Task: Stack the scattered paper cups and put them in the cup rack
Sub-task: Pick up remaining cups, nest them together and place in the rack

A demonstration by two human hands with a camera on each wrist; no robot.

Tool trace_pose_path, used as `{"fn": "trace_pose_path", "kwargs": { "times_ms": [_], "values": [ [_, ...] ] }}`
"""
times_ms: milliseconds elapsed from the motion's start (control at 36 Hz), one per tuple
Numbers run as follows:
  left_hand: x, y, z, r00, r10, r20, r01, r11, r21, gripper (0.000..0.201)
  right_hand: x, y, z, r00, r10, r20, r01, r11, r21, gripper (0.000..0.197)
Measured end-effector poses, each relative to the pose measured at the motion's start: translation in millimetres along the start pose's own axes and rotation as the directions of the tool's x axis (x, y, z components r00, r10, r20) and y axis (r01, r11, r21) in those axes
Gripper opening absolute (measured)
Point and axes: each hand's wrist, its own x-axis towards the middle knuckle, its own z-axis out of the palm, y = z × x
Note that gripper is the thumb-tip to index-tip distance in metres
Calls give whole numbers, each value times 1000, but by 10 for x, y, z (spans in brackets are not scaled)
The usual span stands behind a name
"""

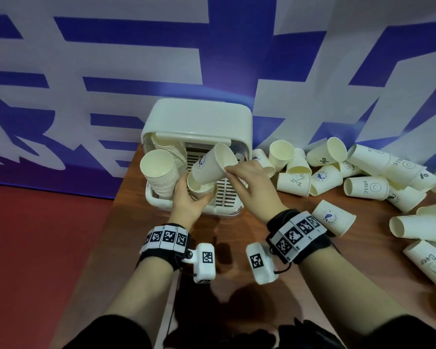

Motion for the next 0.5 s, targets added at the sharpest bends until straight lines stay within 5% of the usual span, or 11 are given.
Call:
{"fn": "trace_pose_path", "kwargs": {
  "times_ms": [500],
  "values": [
    [19,-93,-111,983,-5,183,-14,995,103,64,-24,56,158,966,-58,251,117,966,-229,27]
  ]
}}
